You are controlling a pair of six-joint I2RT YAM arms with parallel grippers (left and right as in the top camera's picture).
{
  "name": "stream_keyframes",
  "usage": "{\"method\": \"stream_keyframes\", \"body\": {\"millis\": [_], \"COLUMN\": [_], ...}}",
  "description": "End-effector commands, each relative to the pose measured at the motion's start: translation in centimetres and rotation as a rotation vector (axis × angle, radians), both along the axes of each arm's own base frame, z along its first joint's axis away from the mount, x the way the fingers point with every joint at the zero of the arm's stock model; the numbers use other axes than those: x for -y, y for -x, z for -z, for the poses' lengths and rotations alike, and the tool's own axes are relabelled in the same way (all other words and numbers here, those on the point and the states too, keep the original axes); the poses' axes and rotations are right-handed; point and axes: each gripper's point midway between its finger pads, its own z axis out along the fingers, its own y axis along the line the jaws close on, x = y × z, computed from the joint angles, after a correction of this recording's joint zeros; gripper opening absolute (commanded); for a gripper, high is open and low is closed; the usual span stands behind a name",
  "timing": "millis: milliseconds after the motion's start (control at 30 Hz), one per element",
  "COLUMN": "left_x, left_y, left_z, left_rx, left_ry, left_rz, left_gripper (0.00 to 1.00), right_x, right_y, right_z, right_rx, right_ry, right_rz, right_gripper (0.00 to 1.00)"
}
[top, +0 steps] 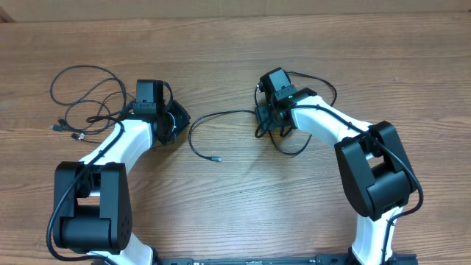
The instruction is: Untangle cables
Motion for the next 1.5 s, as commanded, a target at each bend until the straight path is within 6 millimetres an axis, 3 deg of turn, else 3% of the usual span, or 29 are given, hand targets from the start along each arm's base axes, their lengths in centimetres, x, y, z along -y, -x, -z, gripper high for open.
{"method": "stream_keyframes", "body": {"millis": [0, 100, 233, 333, 433, 600, 700, 767, 900, 1067, 1233, 1367, 1467], "left_x": [0.2, 0.2, 0.2, 0.2, 0.2, 0.2, 0.2, 0.2, 0.2, 0.3, 2.2, 4.6, 4.9], "left_y": [-0.1, -0.1, -0.1, -0.1, -0.1, -0.1, -0.1, -0.1, -0.1, -0.1, -0.5, -0.9, -0.9], "left_z": [-0.8, -0.8, -0.8, -0.8, -0.8, -0.8, -0.8, -0.8, -0.8, -0.8, -1.9, -3.6, -3.9], "left_rx": [0.02, 0.02, 0.02, 0.02, 0.02, 0.021, 0.021, 0.022, 0.022, 0.027, 0.103, 0.212, 0.242], "left_ry": [0.006, 0.006, 0.006, 0.006, 0.006, 0.006, 0.005, 0.005, 0.005, 0.002, 0.057, 0.13, 0.119], "left_rz": [0.005, 0.005, 0.005, 0.005, 0.005, 0.005, 0.005, 0.005, 0.005, 0.027, 0.176, 0.348, 0.409], "left_gripper": [0.21, 0.21, 0.21, 0.21, 0.2, 0.2, 0.2, 0.21, 0.21, 0.2, 0.2, 0.31, 0.4], "right_x": [0.6, 0.5, 0.4, 0.0, 0.1, 1.6, 1.4, 0.2, -4.5, -7.4, -9.6, -11.3, -12.3], "right_y": [1.6, 1.3, 1.7, 2.1, 2.2, 2.2, 2.6, 3.2, 4.6, 4.5, 4.8, 6.0, 6.7], "right_z": [2.5, 2.4, 2.5, 2.6, 2.6, 2.6, 2.1, 1.5, 0.0, -0.5, -0.9, -2.1, -3.6], "right_rx": [-0.052, -0.042, -0.058, -0.083, -0.088, -0.1, -0.145, -0.201, -0.375, -0.433, -0.408, -0.438, -0.45], "right_ry": [0.034, 0.031, 0.022, -0.01, -0.014, 0.015, -0.003, -0.066, -0.359, -0.497, -0.521, -0.573, -0.618], "right_rz": [-0.06, -0.066, -0.069, -0.047, -0.026, 0.15, 0.192, 0.201, 0.318, 0.493, 0.435, 0.257, 0.118], "right_gripper": [0.66, 0.54, 0.13, 0.04, 0.04, 0.04, 0.04, 0.04, 0.04, 0.04, 0.04, 0.04, 0.05]}}
